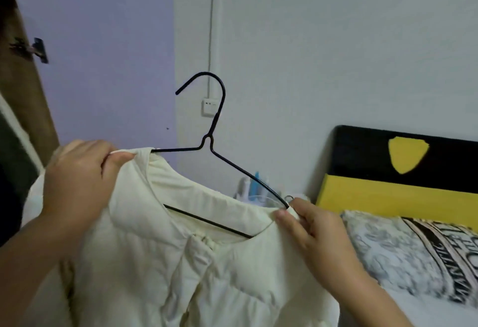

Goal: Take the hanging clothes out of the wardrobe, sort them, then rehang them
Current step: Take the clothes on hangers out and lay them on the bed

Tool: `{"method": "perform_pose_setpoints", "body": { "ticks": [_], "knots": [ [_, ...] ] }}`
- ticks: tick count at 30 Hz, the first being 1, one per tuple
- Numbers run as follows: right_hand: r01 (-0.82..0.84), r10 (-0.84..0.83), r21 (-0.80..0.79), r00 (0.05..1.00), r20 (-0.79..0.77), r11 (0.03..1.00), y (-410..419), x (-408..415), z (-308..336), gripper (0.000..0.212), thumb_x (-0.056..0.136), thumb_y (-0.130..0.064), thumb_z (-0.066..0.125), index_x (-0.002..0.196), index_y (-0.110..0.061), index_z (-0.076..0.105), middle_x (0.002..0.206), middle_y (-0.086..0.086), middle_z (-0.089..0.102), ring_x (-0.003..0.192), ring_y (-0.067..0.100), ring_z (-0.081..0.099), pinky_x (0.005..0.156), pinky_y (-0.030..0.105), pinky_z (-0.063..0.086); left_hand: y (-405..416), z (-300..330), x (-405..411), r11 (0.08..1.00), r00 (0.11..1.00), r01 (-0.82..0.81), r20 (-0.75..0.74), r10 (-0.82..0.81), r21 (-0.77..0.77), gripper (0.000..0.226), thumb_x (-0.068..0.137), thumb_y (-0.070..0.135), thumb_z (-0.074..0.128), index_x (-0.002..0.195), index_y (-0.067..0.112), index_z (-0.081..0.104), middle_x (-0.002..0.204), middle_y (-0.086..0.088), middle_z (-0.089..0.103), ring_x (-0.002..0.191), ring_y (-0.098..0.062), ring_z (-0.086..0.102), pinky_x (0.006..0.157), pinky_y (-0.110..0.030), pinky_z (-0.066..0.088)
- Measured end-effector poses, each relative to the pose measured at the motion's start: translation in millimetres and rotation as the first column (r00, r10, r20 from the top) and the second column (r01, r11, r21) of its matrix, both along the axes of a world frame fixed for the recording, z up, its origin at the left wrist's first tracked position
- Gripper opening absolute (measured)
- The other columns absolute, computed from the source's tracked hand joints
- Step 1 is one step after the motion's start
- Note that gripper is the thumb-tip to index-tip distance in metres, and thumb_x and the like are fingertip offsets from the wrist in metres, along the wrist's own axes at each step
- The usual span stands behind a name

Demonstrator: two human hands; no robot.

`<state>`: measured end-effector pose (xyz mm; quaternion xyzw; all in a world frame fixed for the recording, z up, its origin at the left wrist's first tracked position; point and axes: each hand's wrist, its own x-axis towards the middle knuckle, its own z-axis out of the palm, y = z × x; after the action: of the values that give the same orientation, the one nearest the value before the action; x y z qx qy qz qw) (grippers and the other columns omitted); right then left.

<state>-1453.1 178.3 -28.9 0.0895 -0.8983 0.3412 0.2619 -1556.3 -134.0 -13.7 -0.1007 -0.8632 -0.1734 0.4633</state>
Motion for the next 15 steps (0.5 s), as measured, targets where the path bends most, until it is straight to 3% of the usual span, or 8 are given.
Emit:
{"method": "perform_pose_setpoints", "body": {
  "ticks": [3, 5, 8, 11, 15],
  "knots": [
    [0.115, -0.115, 0.002, 0.993, 0.005, 0.993, 35, 48, -7, 0.032, 0.086, -0.045, 0.053, 0.058, -0.031, 0.046, 0.049, -0.013, 0.046, 0.050, 0.010, 0.038, 0.047, 0.020, 0.025, 45, -10, 5, 0.991, 0.991, 0.132, 0.034, -0.133, 0.010, 0.054, 0.088, 0.046, 0.037, 0.063, 0.003, 0.056, 0.060, -0.014, 0.054, 0.066, -0.035, 0.052, 0.068, -0.046, 0.043],
    [0.192, -0.192, -0.017, 0.981, 0.024, 0.981, 58, 81, -10, 0.031, 0.089, -0.039, 0.058, 0.065, -0.021, 0.051, 0.050, -0.008, 0.043, 0.049, 0.012, 0.032, 0.050, 0.028, 0.023, 78, -16, 13, 0.979, 0.978, 0.206, 0.035, -0.206, -0.002, 0.053, 0.088, 0.046, 0.037, 0.062, 0.003, 0.055, 0.059, -0.015, 0.054, 0.065, -0.035, 0.052, 0.067, -0.046, 0.043],
    [0.299, -0.299, -0.005, 0.954, 0.030, 0.954, 86, 132, -14, 0.043, 0.089, -0.042, 0.056, 0.056, -0.022, 0.036, 0.050, -0.008, 0.042, 0.050, 0.013, 0.032, 0.048, 0.026, 0.019, 127, -25, 32, 0.950, 0.949, 0.312, 0.049, -0.311, -0.001, 0.051, 0.087, 0.045, 0.038, 0.063, 0.004, 0.057, 0.060, -0.015, 0.056, 0.064, -0.036, 0.053, 0.065, -0.044, 0.043],
    [0.387, -0.389, 0.033, 0.920, 0.055, 0.921, 112, 185, -16, 0.031, 0.080, -0.049, 0.047, 0.055, -0.032, 0.039, 0.052, -0.013, 0.046, 0.052, 0.011, 0.038, 0.048, 0.023, 0.023, 174, -32, 59, 0.918, 0.916, 0.397, 0.071, -0.395, -0.016, 0.051, 0.087, 0.046, 0.038, 0.067, 0.005, 0.059, 0.064, -0.015, 0.059, 0.067, -0.036, 0.055, 0.065, -0.043, 0.043],
    [0.493, -0.494, 0.026, 0.868, 0.059, 0.870, 146, 260, -21, 0.039, 0.078, -0.049, 0.046, 0.056, -0.023, 0.026, 0.055, -0.012, 0.046, 0.054, 0.013, 0.037, 0.049, 0.027, 0.021, 235, -38, 112, 0.872, 0.871, 0.490, 0.050, -0.488, -0.023, 0.048, 0.087, 0.043, 0.041, 0.066, 0.003, 0.058, 0.063, -0.016, 0.059, 0.066, -0.037, 0.055, 0.063, -0.041, 0.039]
  ]
}}
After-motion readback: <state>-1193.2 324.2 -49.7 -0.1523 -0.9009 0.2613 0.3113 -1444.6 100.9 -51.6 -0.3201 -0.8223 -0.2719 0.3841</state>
